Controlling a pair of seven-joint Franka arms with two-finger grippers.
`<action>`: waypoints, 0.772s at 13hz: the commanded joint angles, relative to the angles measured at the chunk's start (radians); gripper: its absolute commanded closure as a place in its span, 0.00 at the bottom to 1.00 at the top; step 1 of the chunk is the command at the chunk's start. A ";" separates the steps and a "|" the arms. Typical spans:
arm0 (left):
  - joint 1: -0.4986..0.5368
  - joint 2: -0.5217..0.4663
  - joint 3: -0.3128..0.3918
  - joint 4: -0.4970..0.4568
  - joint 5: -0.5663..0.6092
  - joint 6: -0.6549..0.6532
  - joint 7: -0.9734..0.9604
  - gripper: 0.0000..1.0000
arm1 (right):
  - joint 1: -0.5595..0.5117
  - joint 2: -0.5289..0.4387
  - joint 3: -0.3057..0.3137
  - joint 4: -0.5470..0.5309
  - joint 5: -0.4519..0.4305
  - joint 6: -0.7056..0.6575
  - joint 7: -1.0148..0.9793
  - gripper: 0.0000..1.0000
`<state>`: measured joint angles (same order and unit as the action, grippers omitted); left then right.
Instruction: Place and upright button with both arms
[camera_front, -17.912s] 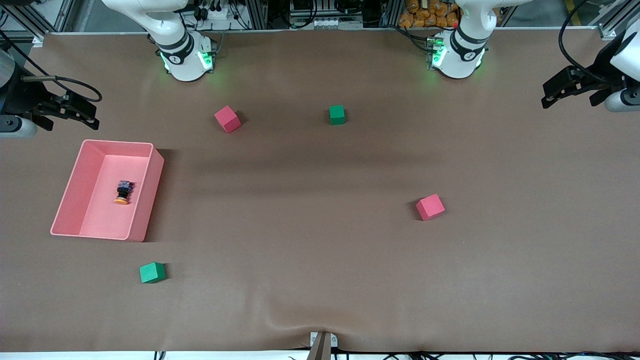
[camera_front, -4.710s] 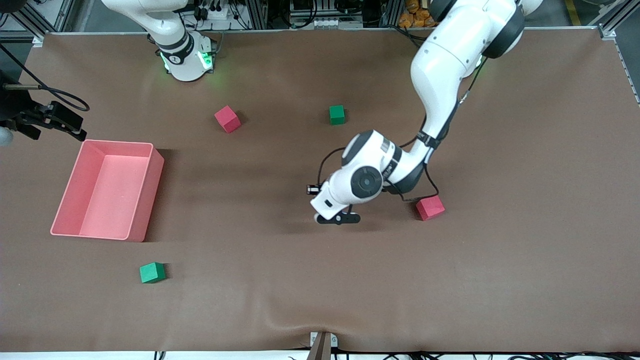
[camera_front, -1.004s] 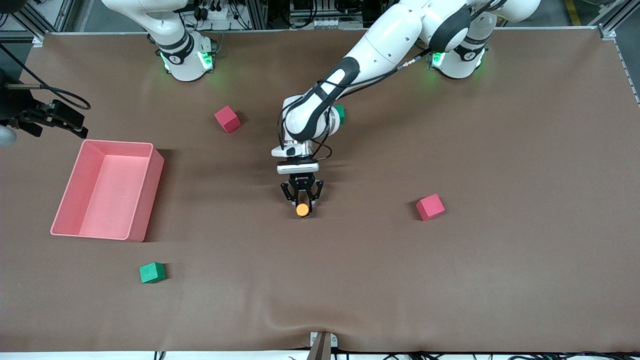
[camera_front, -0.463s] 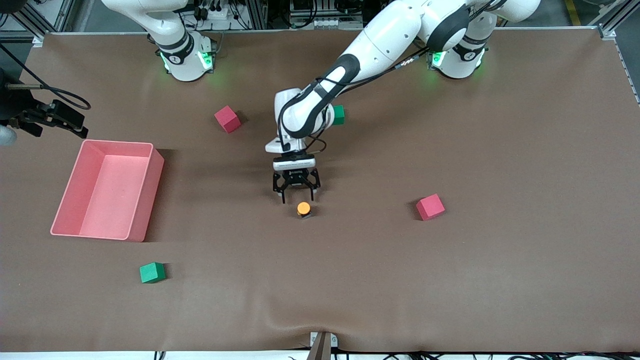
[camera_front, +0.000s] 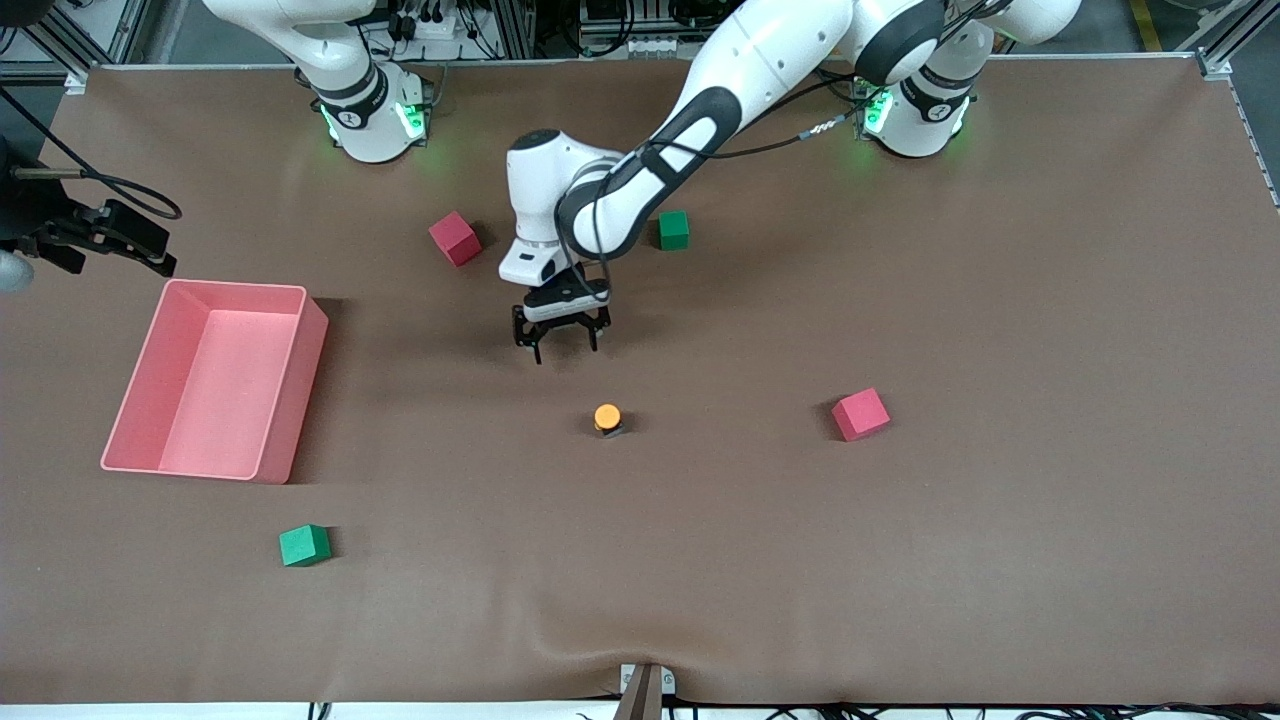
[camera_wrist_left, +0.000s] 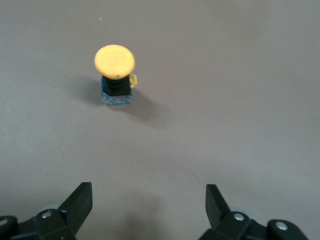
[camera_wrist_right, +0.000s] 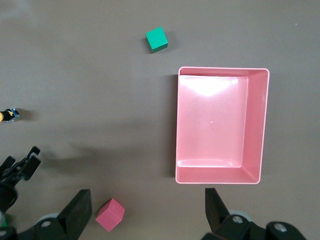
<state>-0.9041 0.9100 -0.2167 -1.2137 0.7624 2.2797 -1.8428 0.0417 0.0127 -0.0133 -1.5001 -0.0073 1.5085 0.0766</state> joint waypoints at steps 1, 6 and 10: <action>0.031 -0.173 -0.004 -0.038 -0.223 -0.037 0.187 0.00 | -0.003 0.010 0.003 0.023 -0.005 -0.014 -0.006 0.00; 0.252 -0.402 -0.004 -0.038 -0.622 -0.393 0.674 0.00 | -0.006 0.010 0.003 0.023 -0.005 -0.014 -0.006 0.00; 0.431 -0.542 -0.004 -0.040 -0.684 -0.661 0.957 0.00 | -0.008 0.012 0.003 0.023 -0.005 -0.014 -0.006 0.00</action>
<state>-0.5166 0.4486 -0.2076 -1.2075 0.0962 1.6931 -0.9625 0.0411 0.0146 -0.0143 -1.4994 -0.0073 1.5081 0.0766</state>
